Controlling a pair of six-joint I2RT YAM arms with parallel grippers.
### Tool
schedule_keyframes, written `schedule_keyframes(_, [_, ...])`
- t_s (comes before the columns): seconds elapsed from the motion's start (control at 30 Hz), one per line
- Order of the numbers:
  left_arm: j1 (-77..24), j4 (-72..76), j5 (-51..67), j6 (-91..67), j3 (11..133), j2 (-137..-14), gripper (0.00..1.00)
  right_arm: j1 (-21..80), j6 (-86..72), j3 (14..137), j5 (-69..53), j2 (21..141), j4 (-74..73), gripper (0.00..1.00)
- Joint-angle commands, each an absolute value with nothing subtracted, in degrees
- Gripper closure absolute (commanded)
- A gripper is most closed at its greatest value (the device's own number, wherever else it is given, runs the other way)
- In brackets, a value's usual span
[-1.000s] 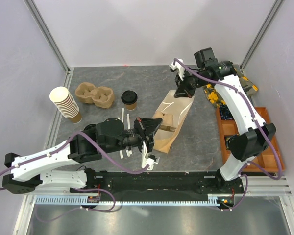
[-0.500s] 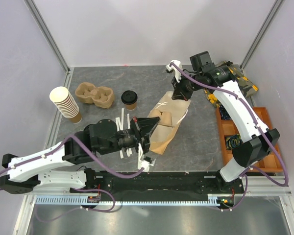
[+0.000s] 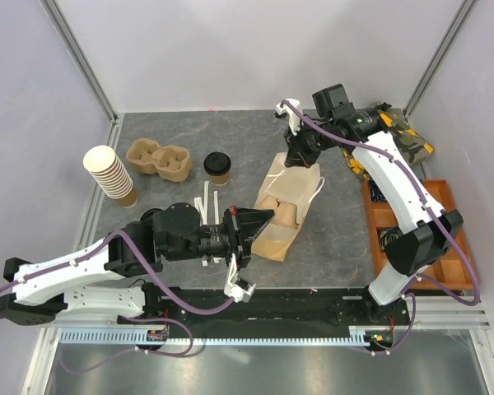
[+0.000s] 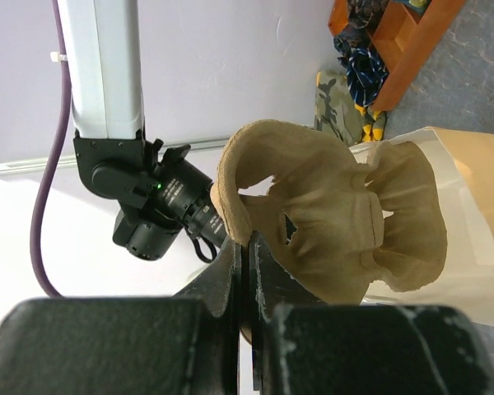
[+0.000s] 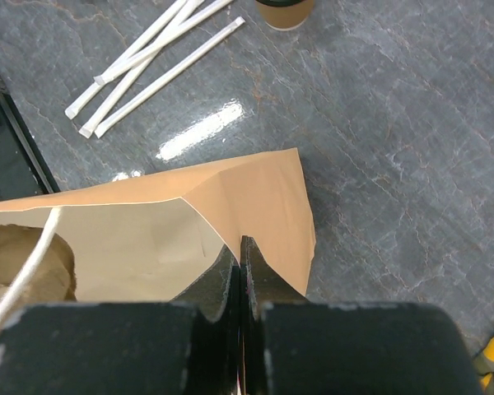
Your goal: Pack the takeout coffee
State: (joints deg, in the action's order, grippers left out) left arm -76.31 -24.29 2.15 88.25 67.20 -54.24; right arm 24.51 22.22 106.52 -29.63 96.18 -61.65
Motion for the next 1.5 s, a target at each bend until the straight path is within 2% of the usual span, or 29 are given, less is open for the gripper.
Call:
schedule_keyframes(0.0, [-76.55,-24.35,2.38,91.85,66.36,-55.1,0.98,25.92,22.14,108.81,-30.15,94.92,-62.58,1.0])
schedule_keyframes(0.4, [-76.55,-29.52,-4.04,92.2,66.62,-55.55,0.98,28.12,24.08,107.58,-27.86,92.81,-61.61,1.0])
schedule_keyframes(0.67, [-76.2,-31.38,-3.87,86.76,68.29,-57.13,0.98,28.83,25.57,106.7,-30.67,90.44,-59.33,1.0])
schedule_keyframes(0.87, [-76.11,-27.44,-3.87,77.54,68.47,-56.87,0.98,29.53,27.6,98.8,-31.55,83.33,-52.13,1.0])
schedule_keyframes(1.1, [-76.11,-23.38,-4.13,76.2,65.66,-52.21,0.98,29.62,28.48,93.26,-30.76,80.95,-49.49,1.0])
schedule_keyframes(1.47, [-76.03,-24.7,-6.41,75.59,64.69,-50.8,0.98,29.71,27.34,91.49,-30.94,80.33,-46.41,1.0])
